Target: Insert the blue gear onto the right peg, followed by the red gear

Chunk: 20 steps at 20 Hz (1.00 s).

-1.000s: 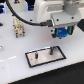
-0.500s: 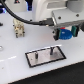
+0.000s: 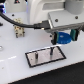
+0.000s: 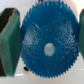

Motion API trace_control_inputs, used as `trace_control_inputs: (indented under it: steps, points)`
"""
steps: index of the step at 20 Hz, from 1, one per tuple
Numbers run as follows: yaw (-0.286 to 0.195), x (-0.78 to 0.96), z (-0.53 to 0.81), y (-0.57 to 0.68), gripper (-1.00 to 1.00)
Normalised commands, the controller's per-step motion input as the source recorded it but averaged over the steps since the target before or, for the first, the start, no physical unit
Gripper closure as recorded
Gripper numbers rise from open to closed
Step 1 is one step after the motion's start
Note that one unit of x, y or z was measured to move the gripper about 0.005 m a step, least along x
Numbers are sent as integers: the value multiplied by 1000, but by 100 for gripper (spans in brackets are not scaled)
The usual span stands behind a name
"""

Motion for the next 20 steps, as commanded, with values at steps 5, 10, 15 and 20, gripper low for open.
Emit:
trace_control_inputs:
  steps: [5, 10, 15, 20]
  points:
    - [0, 376, -25, -187, 100]
    - [0, 115, -59, -209, 100]
    - [0, 43, -45, -202, 100]
    - [0, 19, 276, -204, 100]
